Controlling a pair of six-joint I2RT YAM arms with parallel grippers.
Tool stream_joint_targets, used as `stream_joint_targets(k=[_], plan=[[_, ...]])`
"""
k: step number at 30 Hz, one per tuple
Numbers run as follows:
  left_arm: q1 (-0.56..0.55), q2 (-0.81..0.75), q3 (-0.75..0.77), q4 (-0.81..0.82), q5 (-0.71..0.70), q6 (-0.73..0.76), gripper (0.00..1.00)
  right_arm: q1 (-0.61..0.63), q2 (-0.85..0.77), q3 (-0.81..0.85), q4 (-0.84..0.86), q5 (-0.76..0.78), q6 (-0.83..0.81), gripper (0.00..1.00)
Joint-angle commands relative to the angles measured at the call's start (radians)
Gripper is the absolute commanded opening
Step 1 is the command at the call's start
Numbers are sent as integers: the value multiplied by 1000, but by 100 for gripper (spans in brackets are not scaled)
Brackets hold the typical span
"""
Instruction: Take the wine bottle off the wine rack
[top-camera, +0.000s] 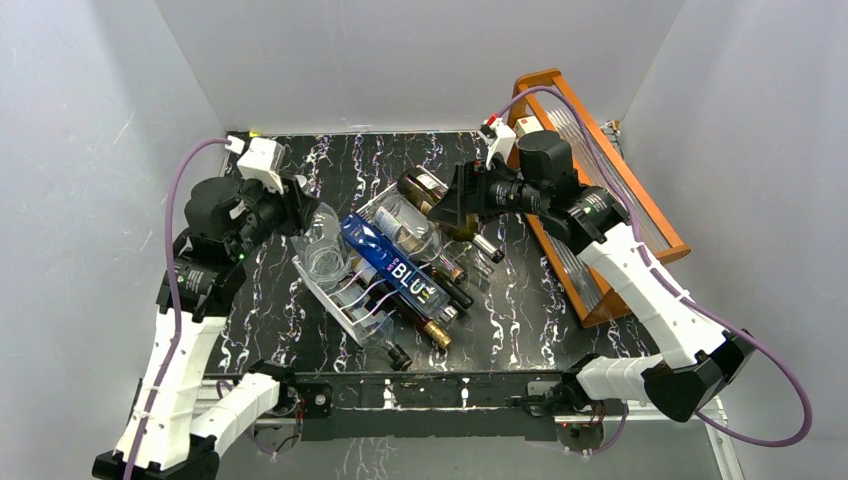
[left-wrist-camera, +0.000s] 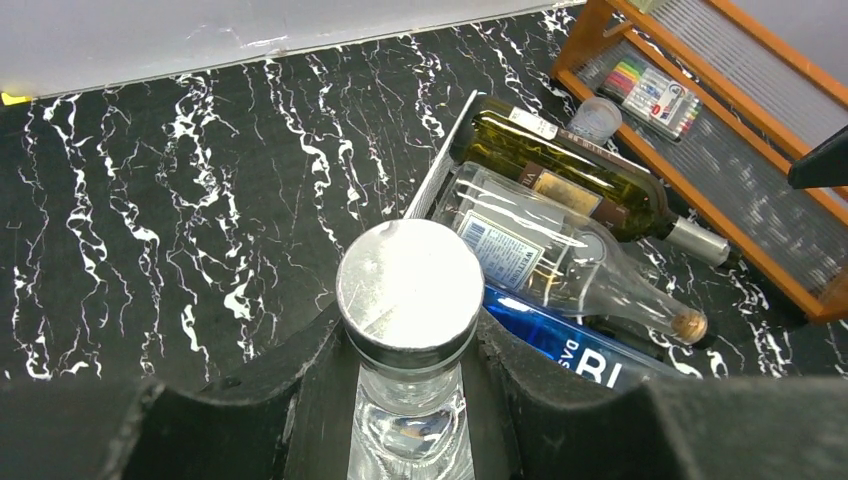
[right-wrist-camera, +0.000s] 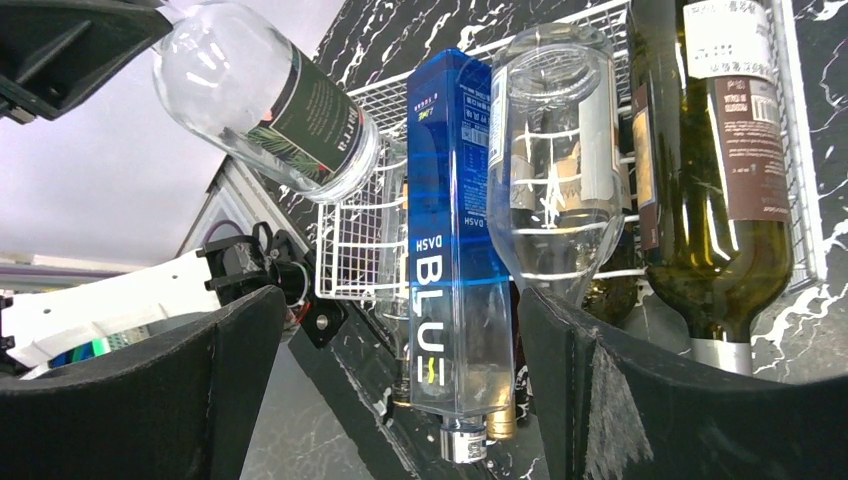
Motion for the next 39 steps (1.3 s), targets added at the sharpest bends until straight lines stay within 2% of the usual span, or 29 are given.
stream_joint_targets(k=[1,8,17,27,32,36,39], plan=[[1,18,159,68,-17,-65,0,-10,-6,68,1,-11,-57,98],[2,162,335,-28,-90,-33,0,-16,-19,49,4,-18,-76,98],[1,306,498,-11,-176,18,0,-21,-67,40,-45,43,-111,98],[9,409,475,158,-298,100,0,-26,-36,86,-79,67,-143,98],[104,483,441,299,-210,73,0,-28,-19,111,-86,107,-164,98],[231,557,392,443,-91,-20,0,-32,-9,125,-85,151,-175,98],[252,605,336,588,-63,19,0,-33,-13,110,-57,159,-174,98]])
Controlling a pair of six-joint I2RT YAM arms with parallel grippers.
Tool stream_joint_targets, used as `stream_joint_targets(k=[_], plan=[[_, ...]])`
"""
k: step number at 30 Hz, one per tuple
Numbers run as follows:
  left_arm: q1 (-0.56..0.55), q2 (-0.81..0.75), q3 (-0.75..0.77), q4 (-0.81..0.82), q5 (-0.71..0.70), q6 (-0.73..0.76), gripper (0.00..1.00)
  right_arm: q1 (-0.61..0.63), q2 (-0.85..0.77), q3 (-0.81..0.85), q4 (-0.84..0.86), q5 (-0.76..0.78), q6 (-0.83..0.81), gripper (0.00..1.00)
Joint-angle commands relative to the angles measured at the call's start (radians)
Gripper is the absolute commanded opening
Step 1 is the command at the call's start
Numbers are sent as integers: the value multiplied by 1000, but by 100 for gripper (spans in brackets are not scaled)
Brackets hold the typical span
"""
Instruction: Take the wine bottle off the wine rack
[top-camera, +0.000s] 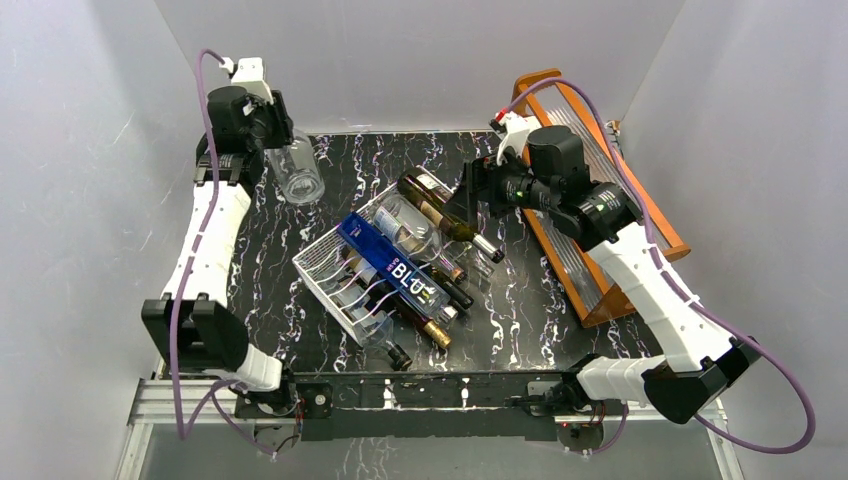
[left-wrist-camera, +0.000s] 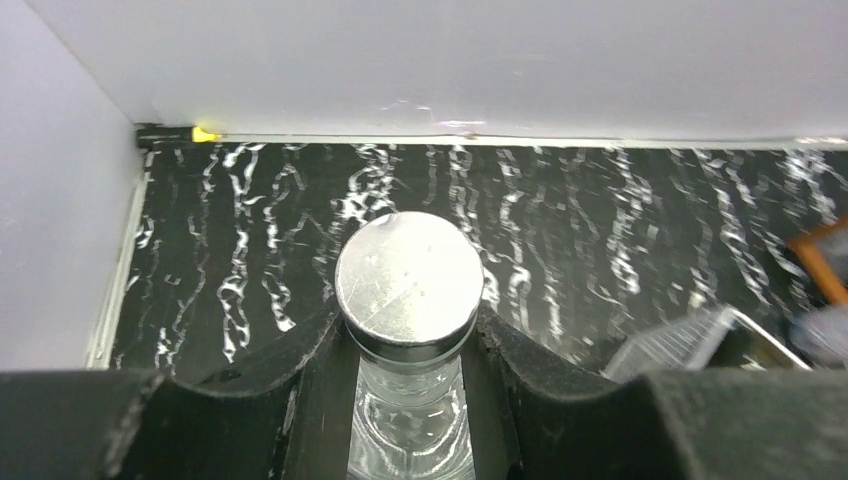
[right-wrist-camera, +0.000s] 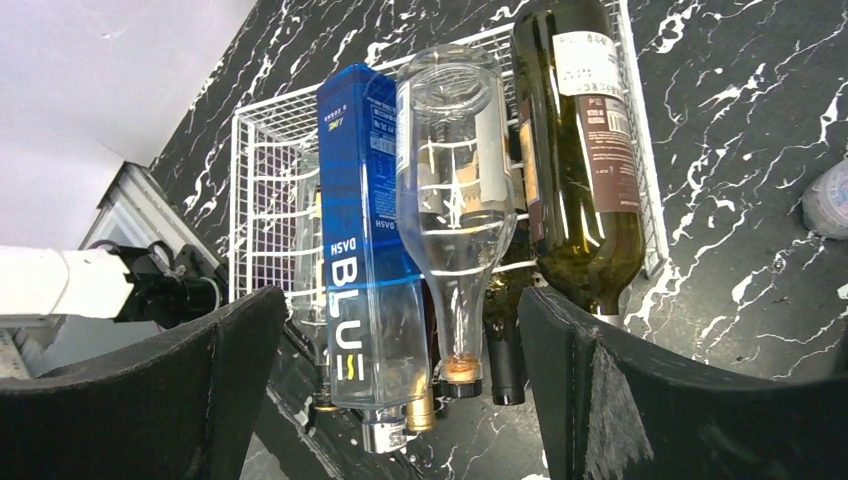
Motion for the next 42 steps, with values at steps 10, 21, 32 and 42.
stream_joint_targets(k=[10,21,32,42], plan=[[62,254,-22,591,58,52,0,-8,4,24,124,76,-47,98],[74,459,51,736,103,49,0,-10,30,45,125,103,-56,98],[85,467,-11,806,134,81,5,-12,31,24,145,83,-32,98],[85,93,-165,387,120,-24,98,-12,2,28,32,-9,4,98]])
